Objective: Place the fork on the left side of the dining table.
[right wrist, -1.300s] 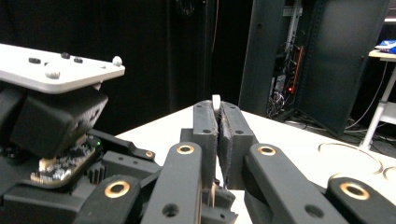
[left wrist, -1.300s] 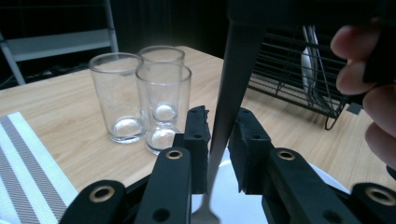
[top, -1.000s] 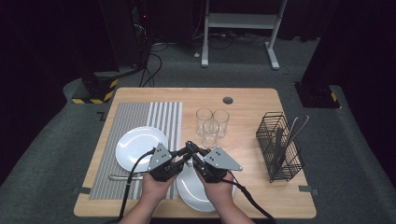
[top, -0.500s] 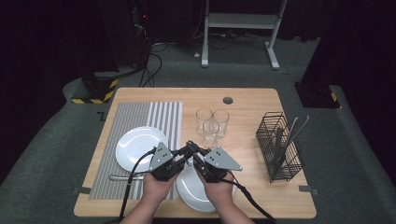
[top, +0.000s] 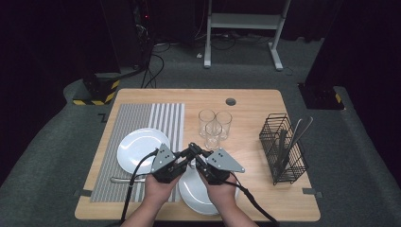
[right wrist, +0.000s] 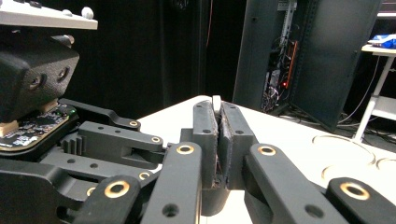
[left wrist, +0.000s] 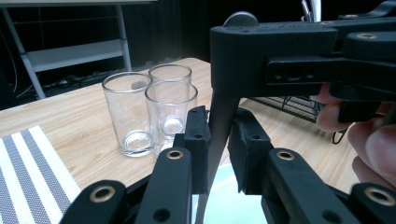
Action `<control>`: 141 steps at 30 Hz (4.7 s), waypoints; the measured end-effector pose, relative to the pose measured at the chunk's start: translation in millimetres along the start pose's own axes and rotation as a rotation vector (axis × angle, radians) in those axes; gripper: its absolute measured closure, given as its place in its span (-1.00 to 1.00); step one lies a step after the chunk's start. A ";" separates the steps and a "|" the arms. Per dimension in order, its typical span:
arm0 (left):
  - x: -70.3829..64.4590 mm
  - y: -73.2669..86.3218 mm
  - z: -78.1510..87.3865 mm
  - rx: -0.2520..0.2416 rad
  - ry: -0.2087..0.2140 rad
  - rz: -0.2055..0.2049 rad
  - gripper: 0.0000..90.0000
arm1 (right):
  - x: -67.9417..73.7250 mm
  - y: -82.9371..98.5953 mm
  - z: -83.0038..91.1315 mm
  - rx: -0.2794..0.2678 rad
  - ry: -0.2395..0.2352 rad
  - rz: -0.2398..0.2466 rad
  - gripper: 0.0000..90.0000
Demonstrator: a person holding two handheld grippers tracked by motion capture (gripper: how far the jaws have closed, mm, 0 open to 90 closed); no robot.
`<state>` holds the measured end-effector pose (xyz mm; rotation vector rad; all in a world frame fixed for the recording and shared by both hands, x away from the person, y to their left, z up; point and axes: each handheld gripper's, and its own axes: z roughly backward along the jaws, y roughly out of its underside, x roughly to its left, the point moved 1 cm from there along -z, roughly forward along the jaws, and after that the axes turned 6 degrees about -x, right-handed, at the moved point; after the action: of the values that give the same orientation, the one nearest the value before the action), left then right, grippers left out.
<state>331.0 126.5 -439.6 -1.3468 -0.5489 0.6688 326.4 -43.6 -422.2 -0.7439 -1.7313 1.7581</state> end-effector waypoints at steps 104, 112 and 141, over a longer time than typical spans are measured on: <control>115.0 -26.3 15.1 -0.080 -0.186 0.067 0.77 | -120.9 110.4 71.1 0.403 0.374 -0.057 0.42; 126.7 -33.5 4.8 -0.077 -0.195 0.053 0.77 | -124.9 110.8 70.0 0.424 0.386 -0.087 0.47; 168.7 -29.0 -25.4 -0.063 -0.228 0.102 0.77 | -123.9 111.4 68.5 0.446 0.410 -0.077 0.41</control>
<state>470.3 226.8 -418.0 -1.3731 -0.6917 0.9017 361.8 -181.8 -532.2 -0.7585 -1.0382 1.7062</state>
